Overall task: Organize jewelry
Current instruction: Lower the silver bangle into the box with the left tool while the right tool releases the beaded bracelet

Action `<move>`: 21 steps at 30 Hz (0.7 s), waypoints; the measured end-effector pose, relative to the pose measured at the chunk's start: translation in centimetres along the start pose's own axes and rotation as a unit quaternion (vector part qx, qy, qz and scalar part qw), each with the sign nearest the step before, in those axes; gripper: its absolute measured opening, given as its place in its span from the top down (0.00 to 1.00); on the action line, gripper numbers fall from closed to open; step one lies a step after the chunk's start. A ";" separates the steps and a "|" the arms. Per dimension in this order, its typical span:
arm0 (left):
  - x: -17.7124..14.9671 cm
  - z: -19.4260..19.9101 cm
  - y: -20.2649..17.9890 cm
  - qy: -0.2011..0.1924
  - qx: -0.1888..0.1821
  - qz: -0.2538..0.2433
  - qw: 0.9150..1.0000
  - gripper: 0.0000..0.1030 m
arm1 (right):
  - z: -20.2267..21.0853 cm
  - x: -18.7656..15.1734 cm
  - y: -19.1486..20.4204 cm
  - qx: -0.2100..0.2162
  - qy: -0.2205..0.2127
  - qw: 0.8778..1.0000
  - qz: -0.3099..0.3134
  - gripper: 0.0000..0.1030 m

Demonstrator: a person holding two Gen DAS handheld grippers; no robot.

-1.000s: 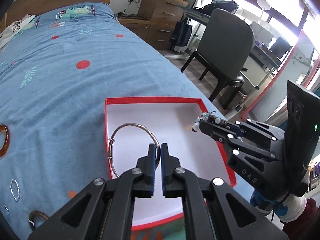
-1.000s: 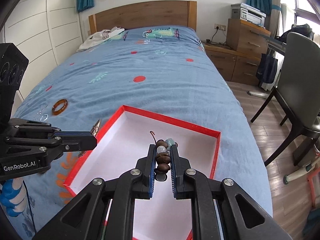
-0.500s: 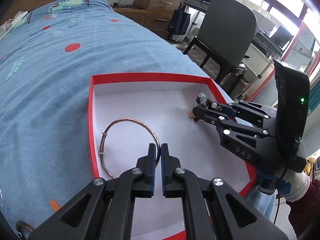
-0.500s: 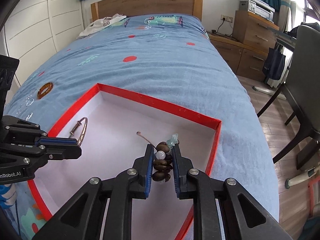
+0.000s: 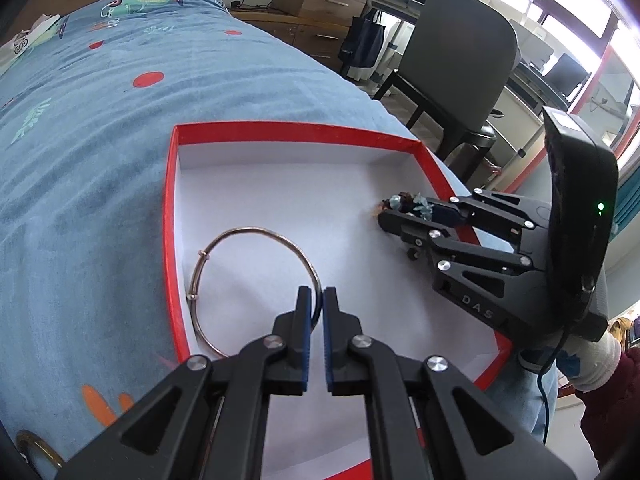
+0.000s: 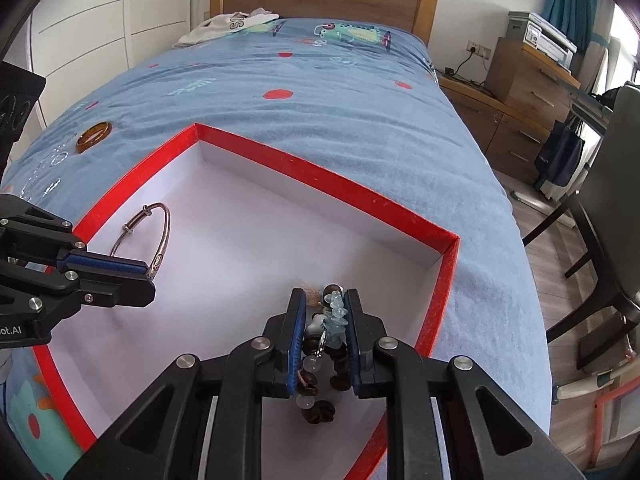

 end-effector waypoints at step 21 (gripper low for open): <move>-1.5 1.2 3.2 -0.009 0.039 0.080 0.996 0.93 | -1.6 2.8 3.5 0.050 0.004 0.994 0.100 0.80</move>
Point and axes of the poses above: each gripper's, at about its wrist camera, not at the fingertips, and z roughly against the way its jaws point, y to its left, x to its top, the point moved 10 cm from there along -z, roughly the way its jaws point, and after that the axes turned 12 degrees about z, right-handed, at the moved point
